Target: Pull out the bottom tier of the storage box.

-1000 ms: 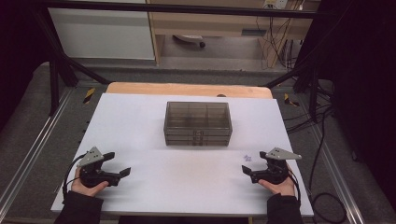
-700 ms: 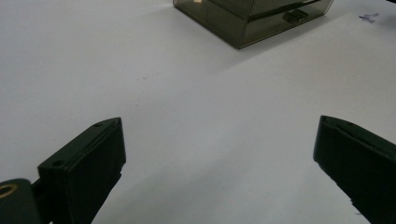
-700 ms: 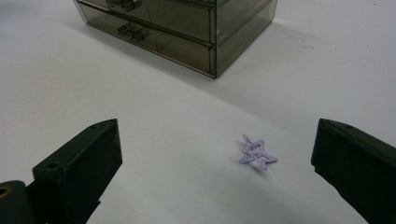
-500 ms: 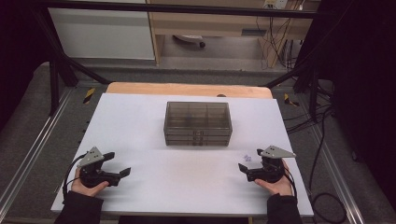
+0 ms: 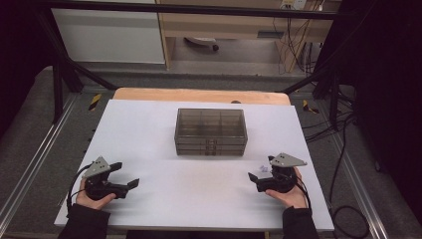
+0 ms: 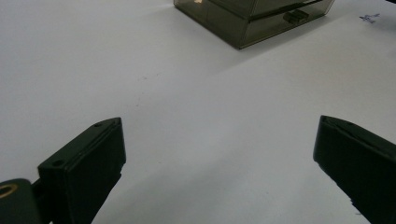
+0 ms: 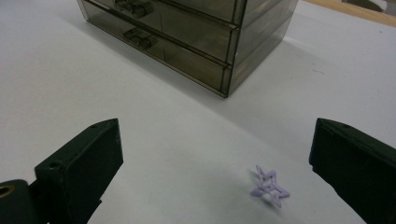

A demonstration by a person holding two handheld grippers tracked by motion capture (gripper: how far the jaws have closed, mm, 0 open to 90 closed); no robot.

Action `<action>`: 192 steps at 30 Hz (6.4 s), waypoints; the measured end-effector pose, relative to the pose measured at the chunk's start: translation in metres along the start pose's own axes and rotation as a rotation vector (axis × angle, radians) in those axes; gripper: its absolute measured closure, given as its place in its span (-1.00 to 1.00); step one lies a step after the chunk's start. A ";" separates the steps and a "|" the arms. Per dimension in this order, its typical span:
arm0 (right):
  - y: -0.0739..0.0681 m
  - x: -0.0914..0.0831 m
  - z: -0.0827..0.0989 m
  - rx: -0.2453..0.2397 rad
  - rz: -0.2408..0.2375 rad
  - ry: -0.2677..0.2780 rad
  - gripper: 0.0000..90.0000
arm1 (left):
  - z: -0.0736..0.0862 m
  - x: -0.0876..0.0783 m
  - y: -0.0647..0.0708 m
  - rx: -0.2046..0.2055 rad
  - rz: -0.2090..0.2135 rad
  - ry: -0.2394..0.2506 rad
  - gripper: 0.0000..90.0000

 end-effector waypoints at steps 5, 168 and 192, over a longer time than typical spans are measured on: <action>-0.003 0.004 -0.006 -0.022 0.000 0.001 -0.92 | 0.000 0.000 0.000 0.002 -0.002 -0.002 -0.97; -0.069 0.110 -0.051 -1.059 0.306 -0.158 0.03 | 0.002 0.002 -0.002 0.007 -0.014 -0.008 -0.96; -0.074 0.122 -0.055 -1.139 0.394 -0.155 0.27 | 0.002 0.002 -0.002 0.007 -0.014 -0.012 -0.96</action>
Point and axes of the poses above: each handheld gripper's, and its own axes: x roughly forward along the jaws, z roughly out of its underside, y roughly to its right, the point moved 10 cm from there along x, roughly forward along the jaws, and after that the axes turned 14 degrees about -x, right-handed, at the moved point
